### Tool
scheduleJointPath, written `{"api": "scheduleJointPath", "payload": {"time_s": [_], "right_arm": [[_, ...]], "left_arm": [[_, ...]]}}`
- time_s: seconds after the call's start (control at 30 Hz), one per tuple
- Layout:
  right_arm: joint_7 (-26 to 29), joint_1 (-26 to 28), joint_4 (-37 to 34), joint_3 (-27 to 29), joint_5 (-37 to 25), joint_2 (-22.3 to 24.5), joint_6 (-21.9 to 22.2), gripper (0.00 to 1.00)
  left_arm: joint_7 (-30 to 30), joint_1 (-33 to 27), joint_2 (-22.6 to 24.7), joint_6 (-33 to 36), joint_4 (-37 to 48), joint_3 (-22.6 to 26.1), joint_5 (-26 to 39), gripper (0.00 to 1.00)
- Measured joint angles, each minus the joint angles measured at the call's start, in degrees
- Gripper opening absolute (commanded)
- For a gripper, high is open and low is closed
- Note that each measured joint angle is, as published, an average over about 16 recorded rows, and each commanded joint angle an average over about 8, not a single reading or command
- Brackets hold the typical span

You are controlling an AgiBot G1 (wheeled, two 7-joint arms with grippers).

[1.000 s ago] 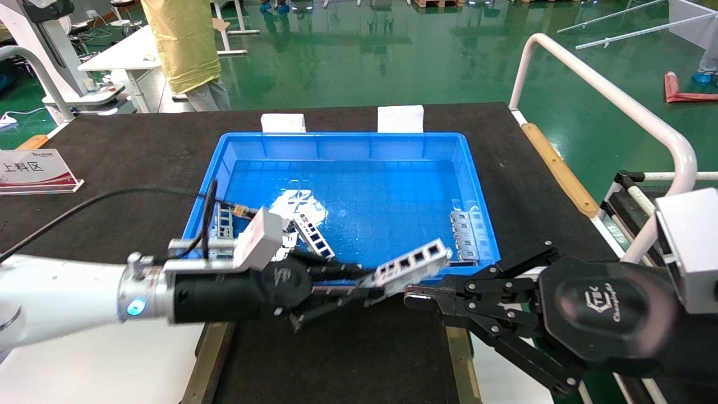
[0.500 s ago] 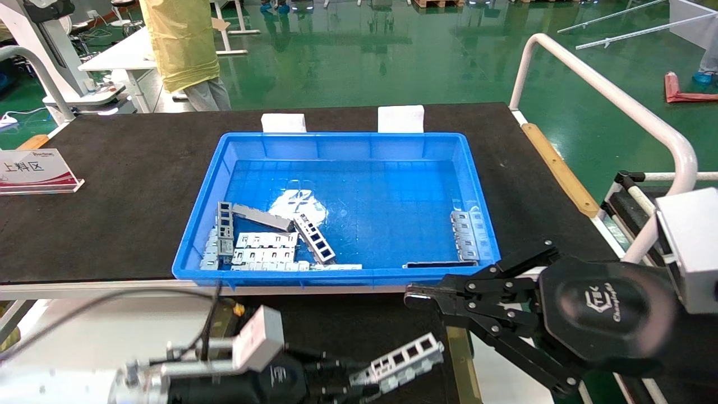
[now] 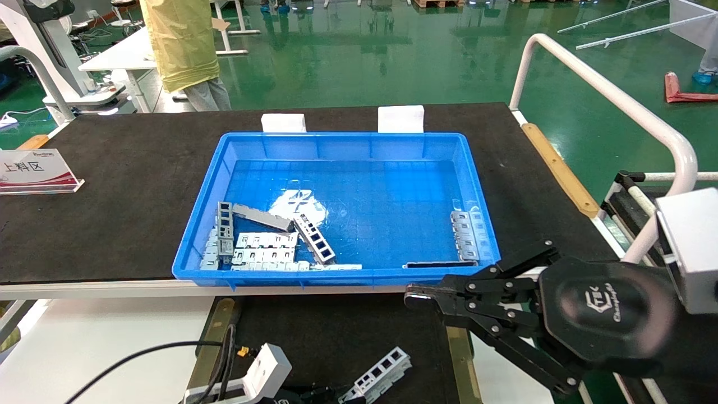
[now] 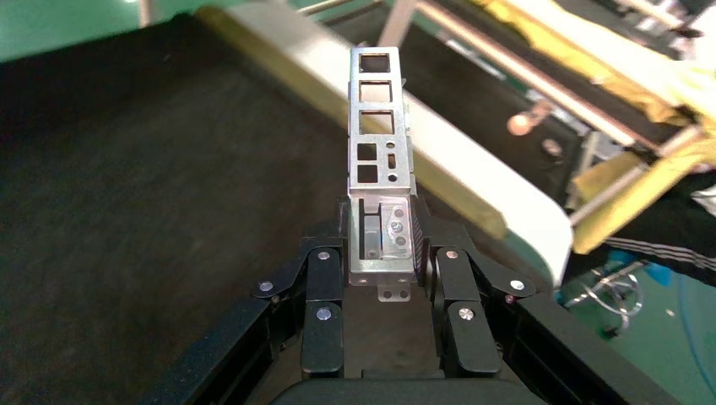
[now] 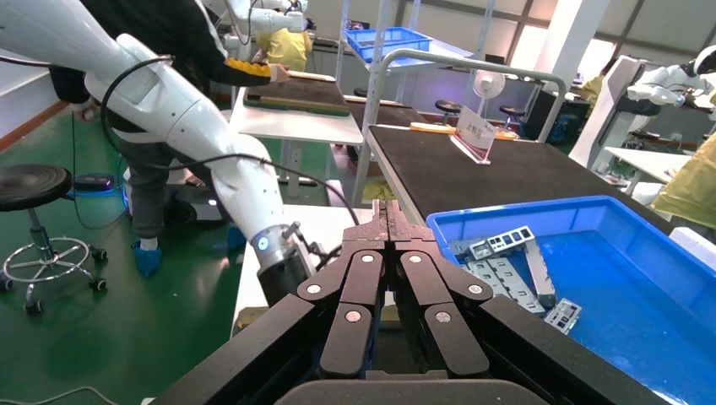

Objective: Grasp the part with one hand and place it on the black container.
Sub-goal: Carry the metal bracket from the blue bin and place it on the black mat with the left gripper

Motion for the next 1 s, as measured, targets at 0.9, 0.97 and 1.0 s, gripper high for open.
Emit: {"api": "scheduleJointPath", "payload": {"time_s": [0.9,0.97,1.0], "right_arm": [[0.0,0.0,0.0,-0.1,0.0,0.0,0.0,0.00],[0.0,0.0,0.0,-0.1,0.0,0.0,0.0,0.00],[0.0,0.0,0.0,-0.1,0.0,0.0,0.0,0.00]], "left_arm": [[-2.7,7.5,13.5,-21.9,8.8,-7.1,-9.5,0.00],[-2.7,7.6,14.5,-22.7,9.7,-7.8,-10.1,0.00],[-2.7,7.7,15.0,-23.1,10.1,-8.1,-10.4,0.00]]}}
